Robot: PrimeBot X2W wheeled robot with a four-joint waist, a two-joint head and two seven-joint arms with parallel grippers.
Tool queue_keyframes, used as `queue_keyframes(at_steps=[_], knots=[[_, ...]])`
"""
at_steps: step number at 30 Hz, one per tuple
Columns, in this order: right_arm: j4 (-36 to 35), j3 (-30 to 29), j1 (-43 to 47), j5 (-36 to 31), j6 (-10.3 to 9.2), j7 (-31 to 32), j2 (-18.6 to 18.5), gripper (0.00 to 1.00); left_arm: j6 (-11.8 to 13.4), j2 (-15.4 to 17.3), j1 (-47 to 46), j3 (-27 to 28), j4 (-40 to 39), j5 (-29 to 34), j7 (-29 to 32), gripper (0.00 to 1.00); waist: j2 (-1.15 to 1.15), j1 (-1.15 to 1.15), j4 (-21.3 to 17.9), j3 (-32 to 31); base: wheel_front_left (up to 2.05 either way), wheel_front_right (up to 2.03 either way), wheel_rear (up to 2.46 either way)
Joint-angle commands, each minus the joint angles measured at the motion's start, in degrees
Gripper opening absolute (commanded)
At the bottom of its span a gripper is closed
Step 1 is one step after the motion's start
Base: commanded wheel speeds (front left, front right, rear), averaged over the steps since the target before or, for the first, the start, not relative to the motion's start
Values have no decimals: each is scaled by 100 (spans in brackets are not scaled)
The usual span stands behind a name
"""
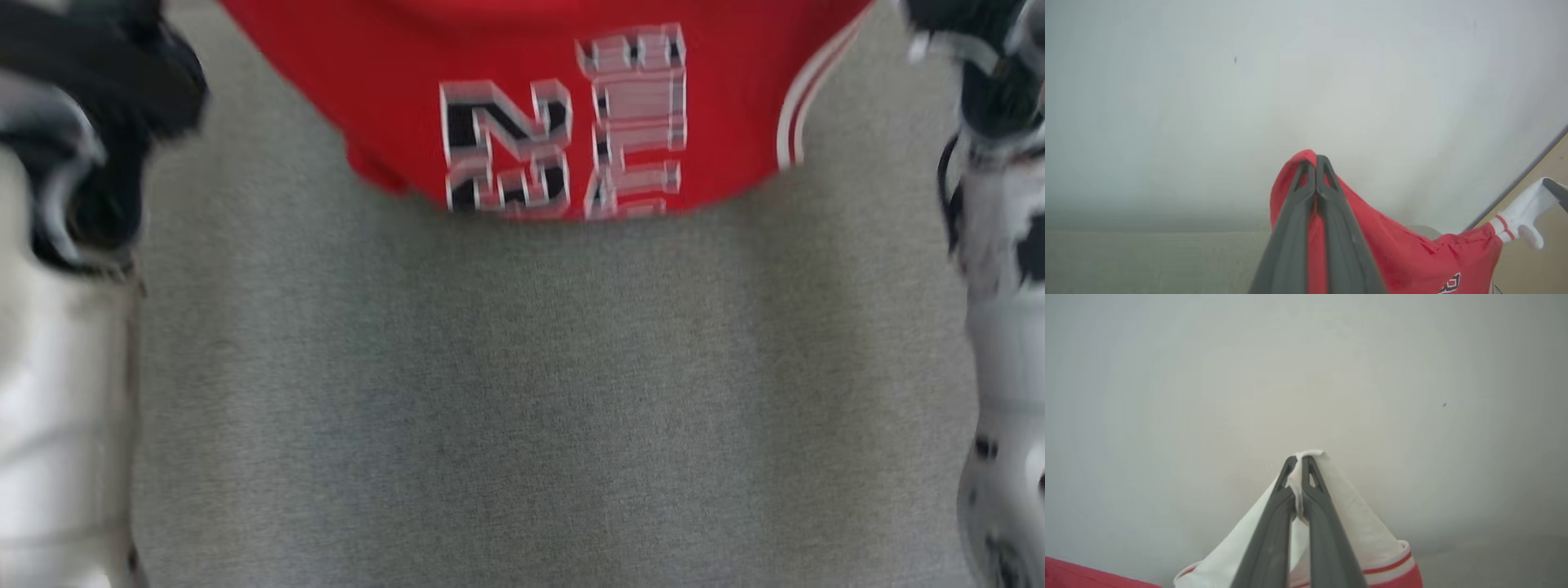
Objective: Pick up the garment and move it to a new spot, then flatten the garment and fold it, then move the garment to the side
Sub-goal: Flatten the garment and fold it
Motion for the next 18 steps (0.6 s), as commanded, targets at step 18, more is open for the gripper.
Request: queue_keyframes(at_steps=[18], knots=[[-232, -1771, -3552, -2313, 1, -2728, 566, 0, -156, 209, -3535, 568, 902, 654, -2491, 0, -2, -2, 24, 1634, 0, 0, 0]])
